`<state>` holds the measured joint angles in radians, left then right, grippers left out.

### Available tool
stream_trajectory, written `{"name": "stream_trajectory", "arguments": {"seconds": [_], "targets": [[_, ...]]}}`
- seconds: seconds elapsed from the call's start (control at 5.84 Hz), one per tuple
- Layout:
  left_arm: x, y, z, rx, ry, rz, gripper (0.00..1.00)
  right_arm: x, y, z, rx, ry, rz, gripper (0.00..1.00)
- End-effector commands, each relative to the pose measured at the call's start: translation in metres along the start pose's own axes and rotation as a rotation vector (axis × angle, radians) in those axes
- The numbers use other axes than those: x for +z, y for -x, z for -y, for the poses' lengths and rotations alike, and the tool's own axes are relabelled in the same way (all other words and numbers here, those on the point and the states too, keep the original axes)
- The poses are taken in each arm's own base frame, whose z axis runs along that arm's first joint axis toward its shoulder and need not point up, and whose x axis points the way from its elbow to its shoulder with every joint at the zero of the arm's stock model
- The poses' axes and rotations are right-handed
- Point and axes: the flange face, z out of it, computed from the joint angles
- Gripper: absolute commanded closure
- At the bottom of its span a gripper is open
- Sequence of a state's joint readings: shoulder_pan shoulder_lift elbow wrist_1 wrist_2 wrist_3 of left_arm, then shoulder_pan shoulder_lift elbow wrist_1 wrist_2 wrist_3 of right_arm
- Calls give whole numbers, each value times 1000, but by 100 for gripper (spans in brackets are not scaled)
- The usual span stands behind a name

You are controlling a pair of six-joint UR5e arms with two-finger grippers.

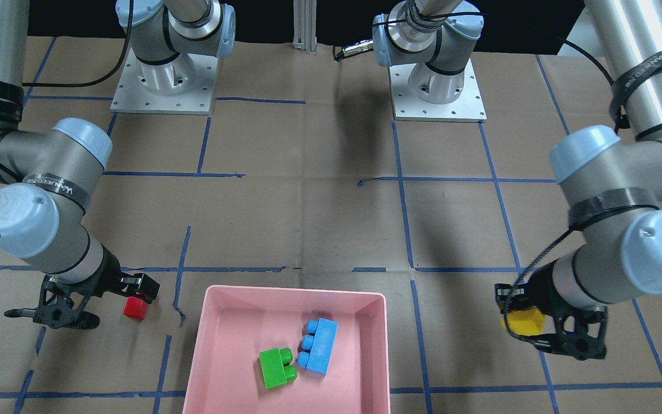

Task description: Put all blocks into box

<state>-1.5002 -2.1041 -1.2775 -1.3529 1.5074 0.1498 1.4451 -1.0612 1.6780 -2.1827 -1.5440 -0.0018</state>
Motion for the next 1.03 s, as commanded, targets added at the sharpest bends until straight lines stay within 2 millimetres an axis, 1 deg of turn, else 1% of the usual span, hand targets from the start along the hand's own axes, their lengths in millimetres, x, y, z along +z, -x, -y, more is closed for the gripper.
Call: {"name": "stream_trajectory", "arguments": {"seconds": [0.0,0.17,0.34,0.51,0.68,0.86], "targets": [[10,-85,18,-54,-148,-133,100,20,-1,1,-37,15,-5,13],[30,-108,19,-135,-159,-203,100,24,-2,-3,-34,36,-8,37],[46,-128,19,-118,-164,-216,100,28,-2,-8,-35,46,-11,53],[54,-145,25,-127,-218,-228,96,26,-2,-8,-37,43,-12,65],[56,-150,24,-172,-217,-229,52,22,-4,-6,-34,37,-11,69],[49,-150,24,-185,-223,-232,26,12,-5,-4,-31,21,-11,69]]}}
